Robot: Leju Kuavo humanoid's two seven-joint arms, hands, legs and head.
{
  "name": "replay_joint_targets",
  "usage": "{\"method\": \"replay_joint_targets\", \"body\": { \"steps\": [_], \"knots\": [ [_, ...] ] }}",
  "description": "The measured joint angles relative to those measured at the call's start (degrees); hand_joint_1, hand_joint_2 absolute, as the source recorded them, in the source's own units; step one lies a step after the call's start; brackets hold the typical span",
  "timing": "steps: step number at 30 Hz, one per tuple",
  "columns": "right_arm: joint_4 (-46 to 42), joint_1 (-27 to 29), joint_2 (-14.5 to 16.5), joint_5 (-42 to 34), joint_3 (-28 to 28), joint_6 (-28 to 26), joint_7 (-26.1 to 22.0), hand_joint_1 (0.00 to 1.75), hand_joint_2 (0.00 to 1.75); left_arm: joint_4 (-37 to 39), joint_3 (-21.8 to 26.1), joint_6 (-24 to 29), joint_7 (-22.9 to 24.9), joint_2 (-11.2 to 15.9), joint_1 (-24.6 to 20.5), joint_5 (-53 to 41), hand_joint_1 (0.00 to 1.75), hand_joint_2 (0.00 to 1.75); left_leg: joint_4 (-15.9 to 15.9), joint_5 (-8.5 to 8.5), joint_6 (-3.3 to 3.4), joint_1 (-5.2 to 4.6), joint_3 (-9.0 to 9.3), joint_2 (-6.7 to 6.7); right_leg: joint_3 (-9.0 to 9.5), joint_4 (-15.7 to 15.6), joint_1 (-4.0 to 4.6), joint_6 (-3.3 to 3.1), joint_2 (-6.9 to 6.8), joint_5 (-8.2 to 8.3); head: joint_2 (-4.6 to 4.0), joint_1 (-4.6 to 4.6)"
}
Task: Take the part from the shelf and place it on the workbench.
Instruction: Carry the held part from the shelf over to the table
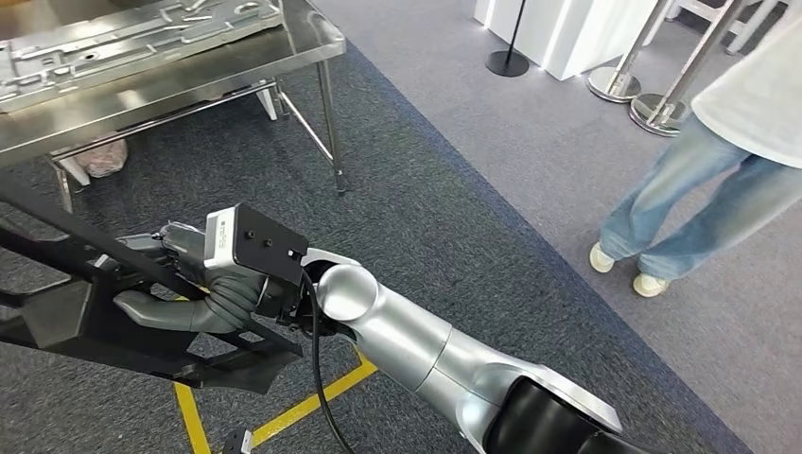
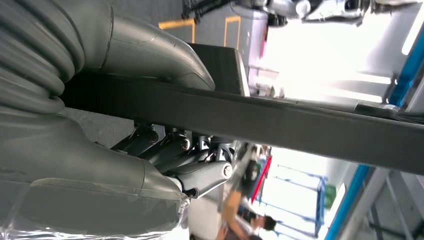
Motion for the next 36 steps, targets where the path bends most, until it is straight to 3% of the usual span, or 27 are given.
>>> {"method": "replay_joint_targets", "body": {
  "steps": [2, 3, 4, 5, 7, 9, 11, 12, 13, 15, 16, 18, 19, 21, 23, 24, 26, 28, 30, 32, 33, 34, 36],
  "knots": [
    [0.24, 0.22, -0.29, 0.01, -0.01, 0.00, 0.00, 1.75, 1.75, 0.00, 0.00, 0.00, -0.02, 0.00, -0.01, 0.00, 0.00, 1.75, 0.04, 0.05, 0.15, -0.05, -0.07, -1.63, -3.55, 6.85, -0.03, 0.07, 1.06, -2.15, 0.00, 0.10],
    [0.33, 0.31, -0.38, 0.01, -0.01, 0.00, 0.00, 1.75, 1.75, 0.00, 0.00, 0.00, -0.03, 0.01, 0.06, 0.00, 0.00, 1.75, 0.10, 0.06, 0.15, -0.08, -0.07, -2.52, -4.01, 7.35, -0.02, -0.01, 1.22, -1.54, 0.00, 0.12],
    [0.40, 0.34, -0.42, 0.01, -0.01, 0.00, 0.00, 1.75, 1.75, 0.00, 0.00, 0.01, -0.03, 0.01, 0.10, 0.00, 0.00, 1.75, 0.17, 0.07, 0.14, -0.10, -0.06, -3.42, -3.32, 5.43, -0.02, -0.20, 1.42, 0.11, 0.00, 0.12],
    [0.43, 0.31, -0.43, 0.01, -0.01, 0.00, 0.00, 1.75, 1.75, 0.00, 0.00, 0.01, -0.03, 0.01, 0.11, 0.00, 0.00, 1.75, 0.26, 0.07, 0.09, -0.10, -0.05, -4.29, -1.66, 1.54, -0.03, -0.48, 2.14, 2.46, 0.00, 0.12],
    [0.46, 0.23, -0.45, 0.01, -0.01, -0.01, -0.02, 1.75, 1.75, 0.01, 0.00, -0.01, -0.05, -0.10, 0.07, 0.00, 0.00, 1.75, 0.48, 0.07, -0.23, -0.11, -0.23, -5.85, 1.81, -6.43, -0.16, -1.10, 5.02, 5.94, 0.00, 0.09],
    [0.49, 0.21, -0.46, 0.01, 0.00, -0.05, -0.04, 1.75, 1.75, 0.02, 0.00, -0.04, -0.13, -0.21, 0.05, 0.01, 0.00, 1.75, 0.54, 0.15, -0.94, 0.10, -0.63, -7.10, 3.08, -9.56, -0.10, -1.37, 6.44, 6.75, 0.00, 0.16],
    [0.51, 0.19, -0.31, 0.00, 0.02, -0.09, -0.04, 1.75, 1.75, 0.02, 0.00, -0.07, -0.22, -0.14, 0.16, 0.03, 0.00, 1.75, 0.35, 0.30, -1.72, 0.34, -0.90, -8.10, 3.32, -10.09, -0.15, -1.62, 5.08, 6.96, 0.00, 0.26],
    [0.51, 0.17, -0.17, -0.01, 0.04, -0.09, -0.05, 1.75, 1.75, 0.02, 0.00, -0.07, -0.27, -0.10, 0.24, 0.05, 0.00, 1.75, 0.68, 0.02, -2.01, 0.25, -1.10, -7.53, 3.59, -10.53, -0.31, -1.89, 4.38, 7.13, 0.00, 0.19],
    [0.51, 0.08, -0.04, -0.06, 0.07, -0.09, -0.08, 1.75, 1.75, 0.02, 0.00, -0.08, -0.32, -0.05, 0.26, 0.09, 0.00, 1.75, 2.01, -0.83, -2.28, 0.13, -1.73, -6.09, 3.87, -10.98, -0.47, -2.12, 3.57, 7.28, 0.00, -0.01],
    [0.54, -0.08, 0.07, -0.22, 0.13, -0.11, -0.14, 1.75, 1.75, 0.02, 0.00, -0.08, -0.42, -0.03, 0.11, 0.17, 0.00, 1.75, 8.25, -4.14, -2.78, 0.02, -4.66, -2.09, 4.24, -11.42, -0.46, -2.45, 1.85, 7.32, 0.00, -0.39],
    [0.58, -0.09, 0.05, -0.31, 0.15, -0.14, -0.17, 1.75, 1.75, 0.02, 0.00, -0.08, -0.44, -0.03, 0.03, 0.19, 0.00, 1.75, 12.30, -5.90, -3.05, 0.16, -6.63, -0.82, 4.27, -11.40, -0.38, -2.51, 0.92, 7.23, 0.00, -0.51],
    [0.67, 0.08, 0.02, -0.39, 0.27, -0.16, -0.17, 1.75, 1.75, 0.02, 0.00, -0.08, -0.47, -0.02, 0.08, 0.20, 0.00, 1.75, 16.60, -6.92, -3.44, 0.43, -8.72, 0.04, 4.28, -11.26, -0.31, -2.48, -0.84, 6.97, 0.00, -0.51],
    [0.70, 0.12, 0.02, -0.40, 0.32, -0.16, -0.17, 1.75, 1.75, 0.02, 0.00, -0.08, -0.47, 0.00, 0.17, 0.20, 0.00, 1.75, 15.26, -5.78, -3.55, 0.54, -7.96, 0.29, 4.33, -11.14, -0.32, -2.37, -1.61, 6.79, 0.00, -0.51],
    [0.70, 0.08, 0.05, -0.42, 0.38, -0.16, -0.17, 1.75, 1.75, 0.02, 0.01, -0.08, -0.48, 0.03, 0.19, 0.20, 0.00, 1.75, 7.42, -2.31, -3.54, 0.51, -3.70, 1.94, 4.53, -10.74, -0.33, -2.01, -2.97, 6.26, 0.00, -0.51],
    [0.70, -0.03, 0.07, -0.48, 0.38, -0.14, -0.19, 1.75, 1.75, 0.02, 0.01, -0.09, -0.52, 0.04, 0.05, 0.20, 0.00, 1.75, 1.44, -0.57, -2.84, 0.14, -0.53, 3.42, 4.67, -10.37, -0.01, -1.47, -3.96, 5.80, 0.00, -0.48],
    [0.70, -0.08, 0.07, -0.54, 0.38, -0.12, -0.21, 1.75, 1.75, 0.02, 0.01, -0.10, -0.54, 0.04, 0.02, 0.20, 0.00, 1.75, 0.60, -0.64, -2.40, -0.06, -0.16, 3.61, 4.73, -10.34, 0.17, -1.19, -4.31, 5.70, 0.00, -0.47],
    [0.70, -0.15, 0.09, -0.89, 0.38, 0.01, -0.24, 1.75, 1.75, 0.02, 0.01, -0.13, -0.56, 0.05, 0.11, 0.20, 0.00, 1.75, 0.63, -0.52, -1.59, -0.10, -0.29, 2.60, 4.86, -10.40, 0.26, -0.63, -4.84, 5.60, 0.00, -0.46],
    [0.69, -0.30, 0.15, -1.52, 0.39, 0.32, -0.23, 1.75, 1.75, 0.02, 0.02, -0.18, -0.56, 0.06, 0.16, 0.20, 0.00, 1.75, 0.43, -0.36, -0.90, 0.06, -0.23, 1.91, 4.38, -8.91, -0.07, -0.02, -3.14, 4.36, 0.00, -0.45],
    [0.75, -0.45, 0.06, -2.12, 0.38, 0.65, -0.22, 1.75, 1.75, 0.02, 0.02, -0.23, -0.56, 0.05, 0.00, 0.20, 0.00, 1.75, 0.30, -0.23, -0.35, 0.16, -0.22, 1.32, 1.53, -2.65, -0.38, 0.34, -0.17, 0.96, 0.00, -0.37],
    [0.96, -0.39, -0.22, -2.64, 0.40, 0.78, -0.22, 1.75, 1.75, 0.02, 0.02, -0.25, -0.56, 0.06, -0.13, 0.20, 0.00, 1.75, 0.32, -0.23, -0.10, 0.03, -0.27, 0.61, -2.56, 5.41, -0.42, 0.39, 0.98, -2.10, 0.00, -0.27],
    [1.10, -0.33, -0.35, -2.97, 0.42, 0.78, -0.20, 1.75, 1.75, 0.02, 0.02, -0.25, -0.56, 0.07, -0.13, 0.21, 0.00, 1.75, 0.36, -0.23, -0.06, -0.07, -0.28, 0.22, -3.72, 7.33, -0.40, 0.32, 1.09, -2.23, 0.00, -0.26],
    [1.22, -0.32, -0.43, -3.33, 0.44, 0.80, -0.17, 1.75, 1.75, 0.02, 0.02, -0.25, -0.56, 0.07, -0.12, 0.25, 0.00, 1.75, 0.40, -0.24, -0.06, -0.16, -0.26, -0.19, -3.78, 6.88, -0.39, 0.14, 1.11, -1.23, 0.00, -0.25],
    [1.38, -0.48, -0.50, -4.03, 0.48, 0.89, -0.06, 1.75, 1.75, 0.02, 0.02, -0.25, -0.56, 0.05, -0.16, 0.33, 0.00, 1.75, 0.50, -0.26, -0.08, -0.33, -0.18, -0.92, -0.74, -0.37, -0.16, -0.68, 1.33, 3.13, 0.00, -0.23]
  ]
}}
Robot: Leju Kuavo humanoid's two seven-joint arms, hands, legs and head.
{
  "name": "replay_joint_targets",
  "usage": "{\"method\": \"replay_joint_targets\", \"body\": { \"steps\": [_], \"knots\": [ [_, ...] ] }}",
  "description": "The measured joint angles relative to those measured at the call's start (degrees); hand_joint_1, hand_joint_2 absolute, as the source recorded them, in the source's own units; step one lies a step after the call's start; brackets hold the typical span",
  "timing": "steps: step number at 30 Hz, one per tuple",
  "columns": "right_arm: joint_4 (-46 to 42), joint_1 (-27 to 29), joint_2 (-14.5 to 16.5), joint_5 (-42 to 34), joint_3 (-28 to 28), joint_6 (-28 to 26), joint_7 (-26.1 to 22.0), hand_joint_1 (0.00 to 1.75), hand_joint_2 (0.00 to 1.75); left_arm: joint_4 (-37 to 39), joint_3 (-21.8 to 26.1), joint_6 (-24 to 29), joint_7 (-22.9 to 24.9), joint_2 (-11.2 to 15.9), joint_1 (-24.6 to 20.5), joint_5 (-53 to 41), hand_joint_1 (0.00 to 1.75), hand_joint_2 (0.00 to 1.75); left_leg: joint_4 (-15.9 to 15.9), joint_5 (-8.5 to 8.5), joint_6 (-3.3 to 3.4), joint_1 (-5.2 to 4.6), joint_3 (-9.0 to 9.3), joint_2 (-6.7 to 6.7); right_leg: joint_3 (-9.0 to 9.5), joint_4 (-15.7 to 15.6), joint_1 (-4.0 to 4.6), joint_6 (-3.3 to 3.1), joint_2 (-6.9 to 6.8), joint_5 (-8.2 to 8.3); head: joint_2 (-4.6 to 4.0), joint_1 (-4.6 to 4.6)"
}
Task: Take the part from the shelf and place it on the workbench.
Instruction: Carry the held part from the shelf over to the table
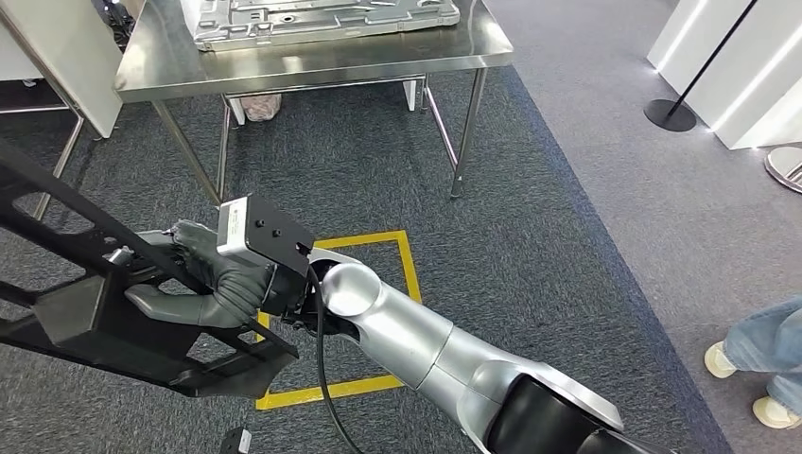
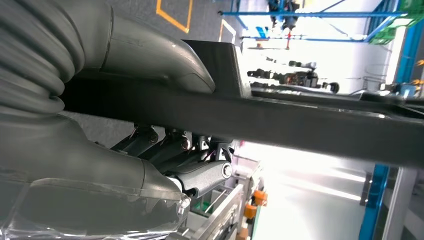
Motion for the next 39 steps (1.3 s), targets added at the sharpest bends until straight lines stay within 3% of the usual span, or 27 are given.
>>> {"method": "replay_joint_targets", "body": {
  "steps": [2, 3, 6, 10, 17, 20, 23, 25, 27, 28, 29, 30, 33, 35, 39],
  "knots": [
    [0.10, -0.28, 0.01, -0.43, 0.10, 0.10, 0.11, 1.75, 1.75, 0.01, 0.00, -0.01, -0.02, -0.08, -0.06, 0.10, 0.00, 1.75, 0.16, -0.06, -0.22, -0.27, -0.09, -0.46, 3.22, -7.39, 0.27, -0.69, 0.23, 3.02, 0.00, -0.02],
    [0.15, -0.38, 0.01, -0.54, 0.19, 0.12, 0.15, 1.75, 1.75, 0.02, 0.00, -0.01, -0.03, -0.09, -0.06, 0.14, 0.00, 1.75, 0.25, -0.14, -0.28, -0.35, -0.21, -0.55, 3.86, -9.07, 0.31, -0.58, 0.29, 3.50, 0.00, -0.06],
    [0.35, -0.46, 0.00, -0.69, 0.48, 0.14, 0.25, 1.75, 1.75, 0.02, 0.02, -0.02, -0.05, -0.04, -0.05, 0.21, 0.00, 1.75, 0.32, -0.20, -0.57, -0.28, -0.36, -0.48, 3.86, -9.66, 0.45, -0.17, 0.28, 3.69, 0.00, -0.07],
    [0.59, -0.49, 0.00, -1.02, 0.80, 0.14, 0.34, 1.75, 1.75, 0.02, 0.02, -0.02, -0.09, -0.03, -0.05, 0.21, 0.00, 1.75, 0.03, 0.03, -0.97, -0.13, -0.26, -0.42, 3.80, -9.63, 0.63, -0.59, 0.32, 3.74, 0.00, -0.07],
    [1.19, -0.82, 0.00, -2.01, 1.29, 0.08, 0.32, 1.75, 1.75, 0.02, 0.02, -0.28, -1.02, 0.00, -0.07, 0.28, 0.00, 1.75, -0.09, 0.13, -1.25, -0.03, -0.23, -0.42, 3.78, -9.57, 0.71, -0.77, 0.32, 3.73, 0.00, -0.07],
    [1.38, -1.05, 0.00, -2.08, 1.44, 0.11, 0.32, 1.75, 1.75, 0.02, 0.02, -0.56, -1.20, 0.00, -0.10, 0.28, 0.00, 1.75, -0.08, 0.14, -1.25, -0.04, -0.24, -0.42, 3.78, -9.58, 0.69, -0.77, 0.32, 3.73, 0.00, -0.06],
    [1.54, -1.38, 0.13, -2.15, 1.57, 0.09, 0.34, 1.75, 1.75, 0.02, 0.02, -0.85, -1.22, -0.01, -0.20, 0.28, 0.00, 1.75, -1.24, 0.34, -0.48, 0.06, 0.48, -0.38, 4.20, -10.18, 0.58, -0.26, 0.29, 3.88, 0.00, -0.03],
    [1.63, -1.75, 0.25, -2.17, 1.60, 0.08, 0.34, 1.75, 1.75, 0.02, 0.02, -1.02, -1.26, -0.03, -0.35, 0.27, 0.00, 1.75, -2.91, 0.96, 0.03, 0.42, 1.55, -0.23, 3.18, -7.72, 0.51, 0.14, 0.28, 2.26, 0.01, 0.11],
    [1.81, -1.98, 0.20, -2.17, 1.61, 0.08, 0.33, 1.75, 1.75, 0.02, 0.02, -1.10, -1.27, -0.04, -0.48, 0.27, 0.00, 1.75, -3.42, 1.16, 0.08, 0.55, 1.91, -0.13, -0.43, -0.66, 0.08, 0.58, 0.27, -1.20, 0.01, 0.20],
    [1.95, -1.96, 0.11, -2.17, 1.63, 0.08, 0.33, 1.75, 1.75, 0.02, 0.02, -1.11, -1.27, -0.04, -0.50, 0.27, 0.00, 1.75, -3.34, 1.07, -0.04, 0.59, 1.89, -0.12, -2.37, 2.88, -0.21, 0.84, 0.26, -2.46, 0.01, 0.20],
    [2.12, -1.88, 0.02, -2.16, 1.67, 0.08, 0.34, 1.75, 1.75, 0.02, 0.02, -1.12, -1.27, -0.04, -0.49, 0.28, 0.00, 1.75, -3.18, 0.91, -0.25, 0.67, 1.88, -0.15, -3.60, 4.89, -0.52, 1.13, 0.24, -2.74, 0.01, 0.20],
    [2.27, -1.84, -0.04, -2.15, 1.71, 0.08, 0.34, 1.75, 1.75, 0.02, 0.02, -1.12, -1.27, -0.04, -0.48, 0.28, 0.00, 1.75, -2.91, 0.69, -0.53, 0.84, 1.87, -0.19, -3.73, 4.74, -0.83, 1.43, 0.23, -1.92, 0.00, 0.20],
    [2.46, -1.89, -0.10, -1.99, 1.75, 0.09, 0.25, 1.75, 1.75, 0.02, 0.02, -1.18, -1.27, -0.04, -0.51, 0.27, 0.00, 1.75, -1.23, -0.59, -1.85, 1.45, 1.69, -0.38, 0.90, -5.04, -1.57, 2.26, 0.40, 3.33, 0.00, 0.27],
    [2.53, -1.89, -0.17, -1.76, 1.77, 0.14, 0.10, 1.75, 1.75, 0.02, 0.02, -1.27, -1.24, -0.02, -0.57, 0.26, 0.00, 1.75, -0.24, -1.36, -2.83, 1.50, 1.40, -0.52, 2.54, -8.43, -1.55, 1.69, 0.81, 4.20, 0.00, 0.34],
    [2.58, -1.92, -0.13, -1.55, 1.78, 0.21, -0.09, 1.75, 1.75, 0.02, 0.02, -1.42, -1.14, -0.01, -0.60, 0.26, 0.00, 1.75, 0.47, -2.16, -4.23, 1.86, 1.32, -0.06, 2.71, -8.48, -1.22, -0.40, 0.88, 3.79, 0.00, 0.30]
  ]
}}
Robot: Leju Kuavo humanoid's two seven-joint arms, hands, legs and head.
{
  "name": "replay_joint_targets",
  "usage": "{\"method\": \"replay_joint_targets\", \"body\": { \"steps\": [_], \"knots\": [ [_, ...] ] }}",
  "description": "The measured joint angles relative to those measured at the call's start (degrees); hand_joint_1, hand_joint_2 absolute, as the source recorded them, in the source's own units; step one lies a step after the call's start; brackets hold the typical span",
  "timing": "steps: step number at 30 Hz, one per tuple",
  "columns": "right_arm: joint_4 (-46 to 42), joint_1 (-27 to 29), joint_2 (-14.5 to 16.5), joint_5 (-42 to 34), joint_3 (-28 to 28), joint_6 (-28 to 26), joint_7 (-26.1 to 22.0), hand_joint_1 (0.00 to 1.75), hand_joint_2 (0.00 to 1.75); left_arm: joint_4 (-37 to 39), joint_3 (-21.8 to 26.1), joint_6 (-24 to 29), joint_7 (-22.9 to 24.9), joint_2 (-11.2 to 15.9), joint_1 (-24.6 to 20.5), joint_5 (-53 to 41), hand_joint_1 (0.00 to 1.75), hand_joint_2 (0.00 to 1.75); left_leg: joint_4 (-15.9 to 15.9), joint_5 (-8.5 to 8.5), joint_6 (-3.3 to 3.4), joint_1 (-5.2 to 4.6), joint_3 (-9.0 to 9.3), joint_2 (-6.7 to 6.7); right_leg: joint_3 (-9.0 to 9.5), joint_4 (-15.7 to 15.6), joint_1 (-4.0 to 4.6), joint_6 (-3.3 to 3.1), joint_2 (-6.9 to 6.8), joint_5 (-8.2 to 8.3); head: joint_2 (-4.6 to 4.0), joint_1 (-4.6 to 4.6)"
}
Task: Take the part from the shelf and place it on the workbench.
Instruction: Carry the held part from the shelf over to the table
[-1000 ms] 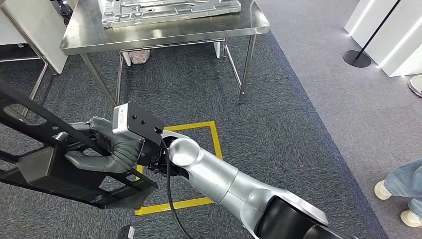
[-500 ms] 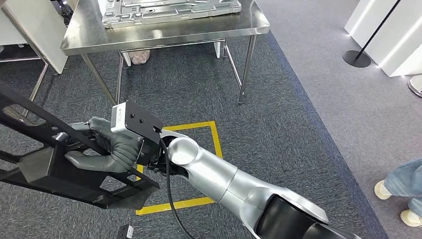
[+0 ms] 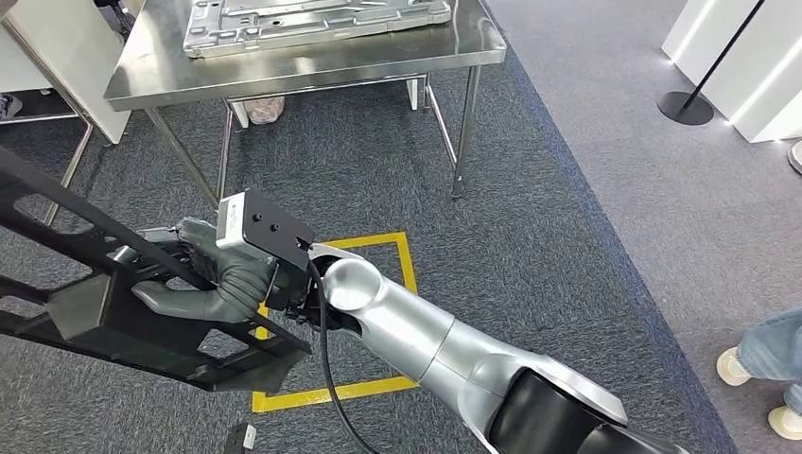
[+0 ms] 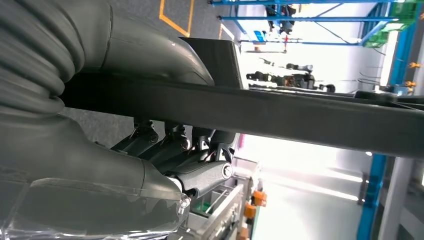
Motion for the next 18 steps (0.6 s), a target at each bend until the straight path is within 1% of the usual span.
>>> {"method": "replay_joint_targets", "body": {
  "steps": [1, 2, 4, 5, 6, 7, 8, 9, 10, 11, 13, 15, 16, 17, 18],
  "knots": [
    [-0.01, -0.04, 0.04, 0.00, 0.00, 0.01, -0.03, 1.75, 1.75, 0.00, 0.00, -0.02, 0.01, 0.01, -0.04, 0.00, 0.00, 1.75, 1.81, -0.94, -0.14, 0.03, -0.80, 0.40, 0.24, -0.14, -0.01, -0.37, -0.10, -0.07, 0.00, -0.03],
    [-0.01, -0.05, 0.07, -0.01, 0.01, 0.02, -0.05, 1.75, 1.75, 0.00, 0.00, -0.03, 0.02, 0.01, -0.07, 0.00, 0.00, 1.75, 4.97, -2.36, -0.20, 0.02, -2.35, 0.80, 0.46, -0.23, 0.07, -0.68, -0.21, -0.19, 0.00, -0.07],
    [0.03, 0.01, 0.07, -0.02, 0.04, 0.02, -0.08, 1.75, 1.75, 0.00, 0.00, -0.03, 0.04, 0.01, -0.05, 0.01, 0.00, 1.75, 13.25, -5.33, -0.17, -0.04, -6.90, 1.07, 0.75, -0.24, 0.41, -1.11, -0.37, -0.51, 0.00, -0.09],
    [0.05, 0.08, 0.07, -0.03, 0.07, 0.02, -0.08, 1.75, 1.75, 0.00, 0.00, -0.03, 0.06, 0.01, 0.01, 0.02, 0.00, 1.75, 16.06, -5.82, -0.10, -0.05, -8.73, 1.07, 0.92, -0.22, 0.60, -1.24, -0.40, -0.70, 0.00, -0.10],
    [0.09, 0.15, 0.07, -0.04, 0.09, 0.02, -0.08, 1.75, 1.75, 0.00, 0.00, -0.03, 0.08, 0.01, 0.08, 0.02, 0.00, 1.75, 16.72, -5.16, 0.07, -0.07, -9.54, 1.07, 1.17, -0.21, 0.76, -1.30, -0.41, -0.92, 0.00, -0.09],
    [0.11, 0.18, 0.07, -0.07, 0.10, 0.02, -0.08, 1.75, 1.75, 0.00, 0.00, -0.03, 0.10, 0.01, 0.11, 0.02, 0.00, 1.75, 14.79, -3.33, 0.34, -0.13, -9.03, 1.08, 1.56, -0.21, 0.89, -1.29, -0.41, -1.19, 0.00, -0.09],
    [0.13, 0.18, 0.08, -0.10, 0.11, 0.02, -0.08, 1.75, 1.75, 0.00, 0.00, -0.03, 0.11, 0.01, 0.12, 0.04, 0.00, 1.75, 10.95, -0.80, 0.71, -0.24, -7.48, 1.13, 2.04, -0.23, 0.98, -1.23, -0.41, -1.51, 0.00, -0.09],
    [0.14, 0.17, 0.08, -0.13, 0.11, 0.02, -0.08, 1.75, 1.75, 0.00, 0.01, -0.03, 0.12, 0.02, 0.10, 0.05, 0.00, 1.75, 6.89, 1.17, 1.13, -0.45, -5.62, 1.30, 2.49, -0.28, 1.06, -1.11, -0.43, -1.82, 0.00, -0.04],
    [0.14, 0.14, 0.08, -0.16, 0.11, 0.02, -0.08, 1.75, 1.75, 0.00, 0.01, -0.03, 0.12, 0.02, 0.05, 0.08, 0.00, 1.75, 3.33, 2.48, 1.54, -0.75, -3.98, 1.43, 2.78, -0.32, 1.13, -0.89, -0.43, -2.06, 0.01, -0.05],
    [0.15, 0.12, 0.08, -0.18, 0.11, 0.02, -0.09, 1.75, 1.75, 0.00, 0.02, -0.03, 0.12, 0.03, 0.01, 0.10, 0.00, 1.75, 1.28, 2.93, 1.85, -1.03, -3.04, 1.54, 2.90, -0.40, 1.19, -0.61, -0.47, -2.20, 0.01, -0.01],
    [0.15, 0.09, 0.08, -0.22, 0.11, 0.02, -0.10, 1.75, 1.75, 0.00, 0.03, -0.03, 0.15, 0.04, 0.00, 0.15, 0.00, 1.75, 0.22, 2.58, 2.33, -1.39, -2.65, 1.43, 2.95, -0.71, 1.22, 0.06, -0.60, -2.31, 0.01, 0.00],
    [0.10, 0.02, 0.15, -0.27, 0.12, 0.02, -0.10, 1.75, 1.75, 0.00, 0.04, -0.04, 0.19, 0.03, 0.05, 0.27, 0.00, 1.75, -0.31, 2.58, 2.86, -1.13, -2.23, 1.21, 3.06, -0.50, 1.17, 0.76, -0.77, -2.82, 0.00, 0.04],
    [0.07, -0.06, 0.18, -0.33, 0.13, 0.02, -0.12, 1.75, 1.75, 0.00, 0.04, -0.06, 0.20, 0.02, 0.03, 0.33, 0.00, 1.75, -0.64, 2.56, 3.19, -1.03, -1.90, 1.15, 2.48, 0.90, 1.15, 1.04, -0.79, -3.63, 0.00, 0.08],
    [0.03, -0.12, 0.20, -0.38, 0.12, 0.02, -0.14, 1.75, 1.75, 0.00, 0.04, -0.08, 0.20, 0.00, 0.00, 0.38, 0.00, 1.75, -0.89, 2.51, 3.51, -0.96, -1.58, 1.14, 1.16, 3.56, 1.12, 1.25, -0.79, -4.94, 0.00, 0.10],
    [0.02, -0.12, 0.17, -0.42, 0.13, 0.02, -0.16, 1.75, 1.75, 0.00, 0.04, -0.09, 0.20, -0.01, -0.02, 0.40, 0.00, 1.75, -0.95, 2.36, 3.78, -1.08, -1.41, 1.13, -0.90, 7.36, 1.10, 1.38, -0.77, -6.55, 0.00, 0.12]
  ]
}}
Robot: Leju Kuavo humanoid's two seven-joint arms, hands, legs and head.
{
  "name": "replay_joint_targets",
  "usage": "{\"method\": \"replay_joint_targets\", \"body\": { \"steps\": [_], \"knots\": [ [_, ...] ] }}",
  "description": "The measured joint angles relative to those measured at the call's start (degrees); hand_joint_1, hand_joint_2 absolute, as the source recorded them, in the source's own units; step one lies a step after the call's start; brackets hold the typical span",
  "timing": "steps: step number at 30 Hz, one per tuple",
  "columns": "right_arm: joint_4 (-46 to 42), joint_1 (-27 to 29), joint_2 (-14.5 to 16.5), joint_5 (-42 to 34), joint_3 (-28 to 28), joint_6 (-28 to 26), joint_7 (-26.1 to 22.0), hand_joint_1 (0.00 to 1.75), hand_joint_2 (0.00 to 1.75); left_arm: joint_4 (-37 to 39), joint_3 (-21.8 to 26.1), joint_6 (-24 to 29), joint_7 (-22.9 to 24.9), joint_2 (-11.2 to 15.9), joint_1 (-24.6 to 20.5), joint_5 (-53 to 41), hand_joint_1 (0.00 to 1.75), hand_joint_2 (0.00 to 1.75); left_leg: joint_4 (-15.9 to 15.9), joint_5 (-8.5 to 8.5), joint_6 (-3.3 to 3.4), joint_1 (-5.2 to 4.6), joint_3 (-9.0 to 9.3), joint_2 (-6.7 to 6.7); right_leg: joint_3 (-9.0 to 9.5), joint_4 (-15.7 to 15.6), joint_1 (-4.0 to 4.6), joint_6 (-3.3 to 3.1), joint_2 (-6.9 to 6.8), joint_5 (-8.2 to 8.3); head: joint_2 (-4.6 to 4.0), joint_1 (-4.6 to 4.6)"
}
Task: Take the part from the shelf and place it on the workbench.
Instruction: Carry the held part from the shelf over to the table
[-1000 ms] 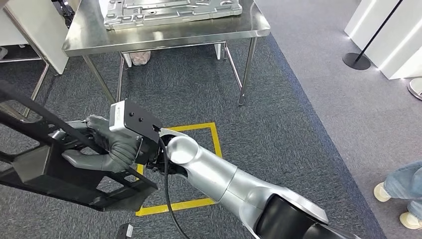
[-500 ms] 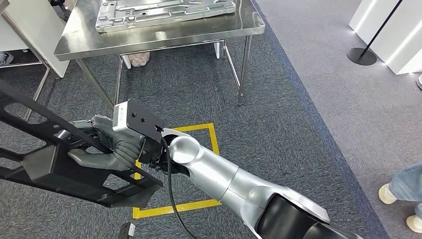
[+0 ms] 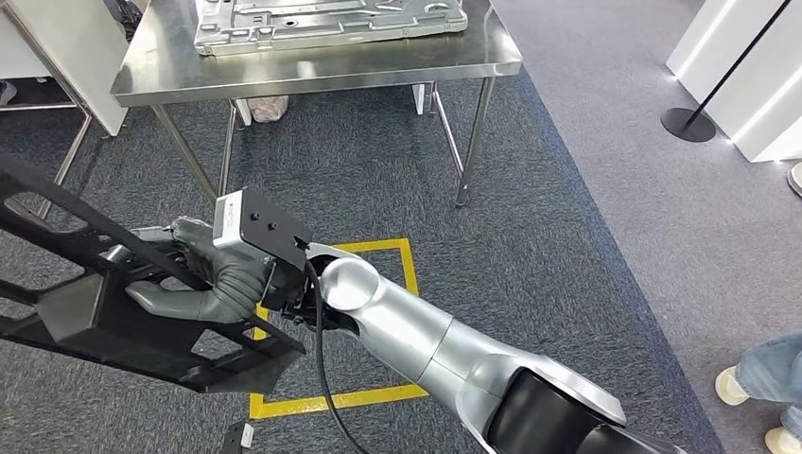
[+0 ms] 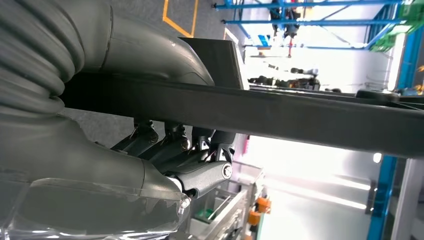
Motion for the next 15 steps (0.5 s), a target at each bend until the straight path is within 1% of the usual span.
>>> {"method": "replay_joint_targets", "body": {
  "steps": [1, 2, 3, 4, 5, 6, 7, 8, 9, 10, 12, 13, 14, 15],
  "knots": [
    [-0.01, 0.07, -0.07, -0.03, 0.02, 0.01, -0.02, 1.75, 1.75, 0.00, 0.00, -0.01, 0.00, 0.00, 0.00, 0.01, 0.00, 1.75, 0.02, -0.15, 0.21, -0.08, 0.09, -0.02, -2.46, 4.20, -0.02, 0.09, 0.01, -1.51, 0.00, 0.01],
    [-0.01, 0.18, -0.14, -0.03, 0.03, 0.01, -0.02, 1.75, 1.75, 0.00, 0.01, -0.01, 0.00, 0.00, 0.03, 0.02, 0.00, 1.75, 0.06, -0.31, 0.32, -0.15, 0.20, -0.09, -4.56, 7.41, -0.04, 0.16, 0.01, -2.21, 0.00, 0.01],
    [0.00, 0.28, -0.20, -0.03, 0.04, 0.02, -0.02, 1.75, 1.75, 0.00, 0.01, -0.01, 0.00, 0.00, 0.06, 0.03, 0.00, 1.75, 0.12, -0.50, 0.35, -0.20, 0.34, -0.21, -5.77, 8.69, -0.05, 0.16, 0.01, -1.77, 0.00, 0.02],
    [0.00, 0.33, -0.25, -0.03, 0.05, 0.04, -0.02, 1.75, 1.75, 0.00, 0.02, -0.01, 0.00, 0.00, 0.08, 0.03, 0.00, 1.75, 0.21, -0.72, 0.29, -0.24, 0.56, -0.38, -5.76, 7.50, -0.06, 0.06, 0.01, -0.09, 0.00, 0.02],
    [-0.01, 0.32, -0.26, -0.03, 0.05, 0.08, -0.02, 1.75, 1.75, 0.00, 0.02, -0.01, 0.00, -0.01, 0.10, 0.03, 0.00, 1.75, 0.32, -0.99, 0.20, -0.29, 0.85, -0.55, -4.56, 4.07, -0.05, -0.14, 0.01, 2.45, 0.00, 0.03],
    [-0.01, 0.31, -0.26, -0.03, 0.05, 0.11, -0.02, 1.75, 1.75, 0.01, 0.02, -0.02, 0.00, -0.04, 0.12, 0.04, 0.00, 1.75, 0.43, -1.29, 0.08, -0.31, 1.11, -0.69, -2.83, -0.30, 0.05, -0.47, 0.05, 4.88, 0.00, 0.04],
    [-0.01, 0.28, -0.26, -0.03, 0.05, 0.18, -0.03, 1.75, 1.75, 0.03, 0.03, -0.02, 0.00, -0.11, 0.11, 0.04, 0.00, 1.75, 0.60, -1.56, -0.11, -0.42, 1.25, -0.82, -1.23, -4.17, 0.17, -0.80, 0.08, 6.57, 0.00, 0.02],
    [-0.01, 0.26, -0.26, -0.04, 0.06, 0.22, -0.04, 1.75, 1.75, 0.05, 0.03, -0.02, 0.01, -0.18, 0.10, 0.05, 0.00, 1.75, 0.68, -1.75, -0.34, -0.51, 1.29, -0.88, -0.18, -6.72, 0.28, -1.06, 0.10, 7.44, 0.00, 0.00],
    [0.00, 0.26, -0.26, -0.04, 0.07, 0.24, -0.05, 1.75, 1.75, 0.07, 0.04, -0.03, 0.01, -0.25, 0.11, 0.07, 0.00, 1.75, 0.68, -1.88, -0.63, -0.53, 1.27, -0.91, 0.25, -7.85, 0.44, -1.31, 0.14, 7.52, 0.00, -0.02],
    [0.00, 0.25, -0.26, -0.04, 0.07, 0.25, -0.07, 1.75, 1.75, 0.09, 0.04, -0.02, 0.02, -0.28, 0.09, 0.07, 0.00, 1.75, 0.61, -1.94, -0.97, -0.55, 1.27, -0.93, 0.36, -8.07, 0.54, -1.50, 0.15, 7.38, 0.00, -0.04],
    [-0.07, 0.22, -0.19, -0.04, 0.07, 0.19, -0.09, 1.75, 1.75, 0.09, 0.04, -0.03, 0.02, -0.28, 0.11, 0.08, 0.00, 1.75, 0.58, -2.26, -1.64, -0.44, 1.53, -0.80, 0.88, -8.59, 0.36, -1.97, 0.15, 7.40, 0.01, -0.05],
    [-0.10, 0.16, -0.14, -0.04, 0.07, 0.17, -0.10, 1.75, 1.75, 0.09, 0.05, -0.02, 0.01, -0.28, 0.10, 0.08, 0.00, 1.75, 1.57, -2.90, -1.97, -0.42, 1.22, -0.65, 1.31, -8.96, 0.17, -2.21, 0.10, 7.41, 0.01, -0.13],
    [-0.14, 0.10, -0.09, -0.05, 0.07, 0.15, -0.12, 1.75, 1.75, 0.09, 0.05, -0.03, 0.01, -0.27, 0.09, 0.08, 0.00, 1.75, 3.77, -4.06, -2.31, -0.37, 0.28, -0.46, 1.76, -9.30, -0.04, -2.43, 0.03, 7.38, 0.01, -0.20],
    [-0.13, 0.08, -0.07, -0.07, 0.08, 0.15, -0.12, 1.75, 1.75, 0.09, 0.07, -0.03, 0.00, -0.27, 0.11, 0.08, 0.00, 1.75, 7.24, -5.62, -2.64, -0.26, -1.44, -0.28, 2.06, -9.44, -0.10, -2.59, -0.03, 7.25, 0.00, -0.26]
  ]
}}
